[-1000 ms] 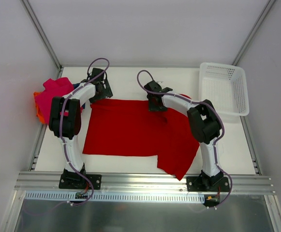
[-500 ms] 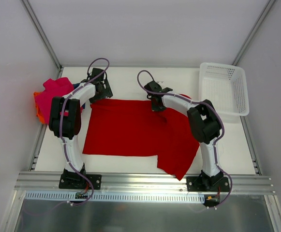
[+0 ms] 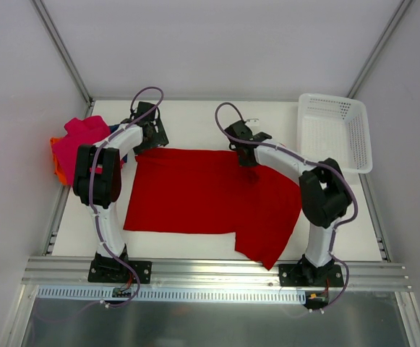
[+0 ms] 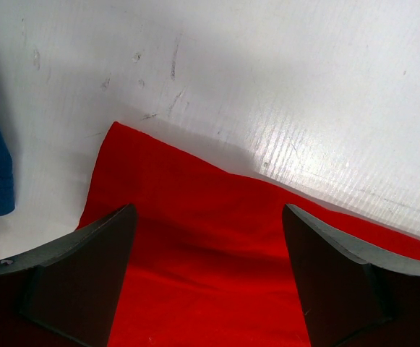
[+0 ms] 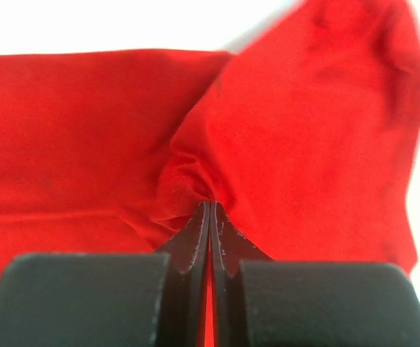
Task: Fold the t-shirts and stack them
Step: Fold the tshirt
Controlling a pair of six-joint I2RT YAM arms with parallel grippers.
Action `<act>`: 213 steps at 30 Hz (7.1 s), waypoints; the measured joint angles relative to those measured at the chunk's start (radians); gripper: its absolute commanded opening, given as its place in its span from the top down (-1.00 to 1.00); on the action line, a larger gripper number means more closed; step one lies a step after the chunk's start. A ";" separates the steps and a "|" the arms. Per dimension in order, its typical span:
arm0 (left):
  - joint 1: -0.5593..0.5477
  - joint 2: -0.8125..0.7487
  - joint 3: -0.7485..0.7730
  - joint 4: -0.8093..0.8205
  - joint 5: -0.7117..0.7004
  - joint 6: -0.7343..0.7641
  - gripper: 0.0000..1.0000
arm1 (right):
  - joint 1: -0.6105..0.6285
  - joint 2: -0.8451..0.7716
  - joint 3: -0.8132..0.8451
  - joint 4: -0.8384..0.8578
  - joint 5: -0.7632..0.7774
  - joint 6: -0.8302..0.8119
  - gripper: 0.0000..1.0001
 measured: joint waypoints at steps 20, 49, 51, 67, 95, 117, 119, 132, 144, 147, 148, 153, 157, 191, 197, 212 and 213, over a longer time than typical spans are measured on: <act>0.000 0.000 -0.002 0.000 0.003 0.000 -0.65 | -0.004 -0.223 -0.230 -0.226 0.226 0.126 0.99; 0.000 -0.033 -0.051 -0.005 -0.022 0.002 -0.58 | 0.023 -0.390 -0.346 -0.313 0.265 0.259 -0.43; 0.000 -0.060 -0.071 -0.009 -0.037 0.002 -0.56 | 0.023 -0.438 -0.362 -0.226 0.206 0.217 -0.34; -0.020 -0.139 -0.213 -0.011 -0.062 -0.022 -0.42 | 0.032 -0.202 -0.241 0.111 -0.161 0.037 -0.22; -0.097 -0.335 -0.195 0.026 -0.207 -0.056 -0.38 | -0.005 -0.256 -0.272 0.143 -0.139 0.023 0.13; -0.080 0.074 0.036 0.006 -0.123 -0.035 0.26 | -0.256 0.180 0.142 0.037 -0.281 -0.036 0.68; -0.063 0.077 0.036 0.001 -0.115 -0.035 0.26 | -0.266 0.196 0.171 0.018 -0.287 -0.039 0.68; 0.028 0.063 -0.003 0.004 -0.077 -0.036 0.25 | -0.351 0.224 0.206 -0.050 -0.303 -0.058 0.70; 0.029 0.037 -0.039 0.003 -0.072 -0.036 0.23 | -0.352 0.187 0.139 -0.034 -0.300 -0.068 0.75; 0.029 0.036 -0.039 0.002 -0.071 -0.036 0.23 | -0.354 0.155 0.099 -0.032 -0.309 -0.068 0.76; 0.030 0.036 -0.039 0.002 -0.070 -0.036 0.23 | -0.354 0.146 0.090 -0.033 -0.312 -0.068 0.79; 0.035 0.035 -0.040 0.002 -0.055 -0.036 0.22 | -0.355 0.141 0.112 -0.064 -0.313 -0.071 0.99; 0.042 0.021 -0.058 0.002 -0.049 -0.037 0.22 | -0.357 0.167 0.157 -0.094 -0.312 -0.072 0.99; 0.107 0.130 0.133 -0.111 0.085 -0.055 0.23 | -0.505 0.467 0.626 -0.293 -0.352 -0.158 0.99; 0.108 0.237 0.309 -0.175 0.087 -0.055 0.22 | -0.513 0.525 0.732 -0.323 -0.366 -0.173 0.99; 0.135 0.389 0.576 -0.270 0.110 -0.054 0.22 | -0.573 0.604 0.898 -0.339 -0.436 -0.171 0.99; 0.135 0.396 0.586 -0.272 0.112 -0.054 0.22 | -0.578 0.606 0.902 -0.335 -0.443 -0.171 0.99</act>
